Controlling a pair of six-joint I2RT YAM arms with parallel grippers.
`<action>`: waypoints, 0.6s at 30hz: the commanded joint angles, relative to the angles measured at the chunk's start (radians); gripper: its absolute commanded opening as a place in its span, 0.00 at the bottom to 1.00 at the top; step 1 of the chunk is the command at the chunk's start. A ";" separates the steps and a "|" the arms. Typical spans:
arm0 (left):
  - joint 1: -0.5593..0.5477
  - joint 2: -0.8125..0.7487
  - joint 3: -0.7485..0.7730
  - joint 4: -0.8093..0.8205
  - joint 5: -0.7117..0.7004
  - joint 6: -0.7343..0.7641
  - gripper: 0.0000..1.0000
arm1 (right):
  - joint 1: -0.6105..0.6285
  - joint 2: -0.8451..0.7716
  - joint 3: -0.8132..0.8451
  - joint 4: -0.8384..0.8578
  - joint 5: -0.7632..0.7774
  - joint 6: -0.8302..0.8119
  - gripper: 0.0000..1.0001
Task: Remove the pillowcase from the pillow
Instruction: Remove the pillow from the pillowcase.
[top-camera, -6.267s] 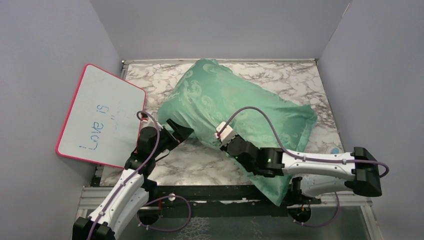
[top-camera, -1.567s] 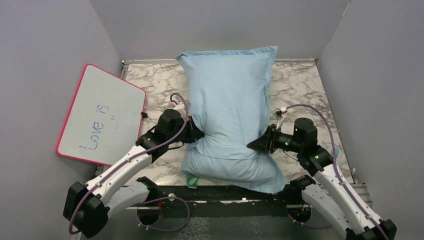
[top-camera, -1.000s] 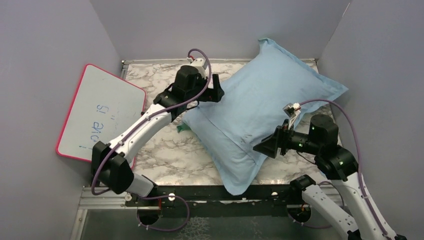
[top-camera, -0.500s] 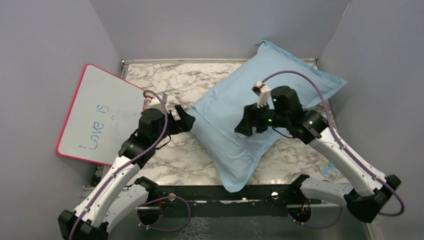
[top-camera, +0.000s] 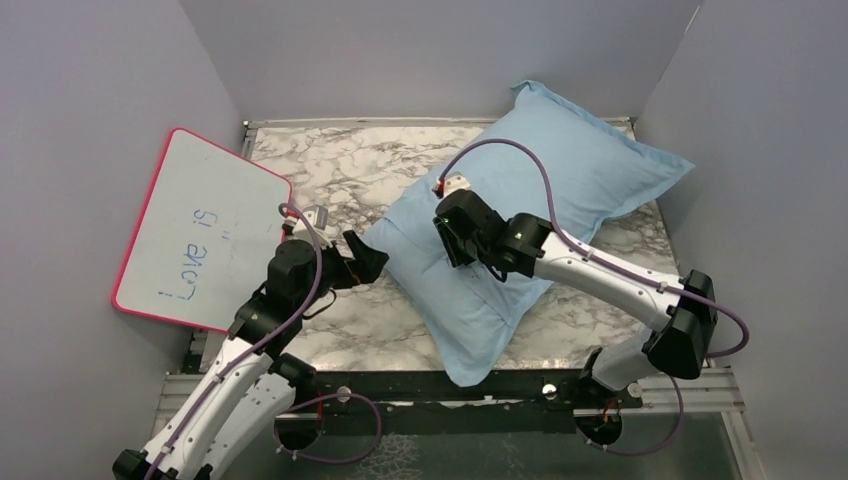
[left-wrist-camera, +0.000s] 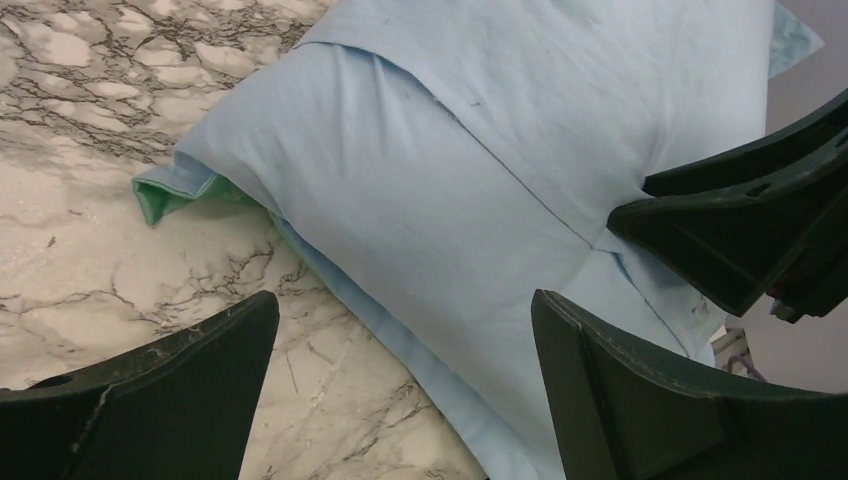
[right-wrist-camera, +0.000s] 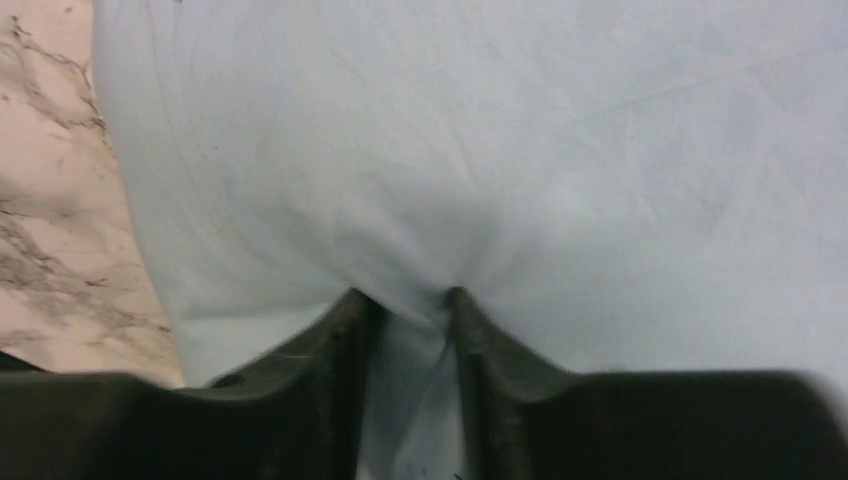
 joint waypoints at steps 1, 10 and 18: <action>0.003 -0.043 -0.016 -0.015 0.069 -0.007 0.99 | 0.002 -0.070 -0.110 0.147 0.069 0.051 0.24; 0.003 0.052 -0.077 0.222 0.360 -0.077 0.97 | 0.001 -0.250 -0.143 0.186 0.212 0.066 0.01; -0.028 0.216 -0.146 0.579 0.400 -0.184 0.95 | 0.002 -0.405 -0.343 0.308 0.027 0.148 0.01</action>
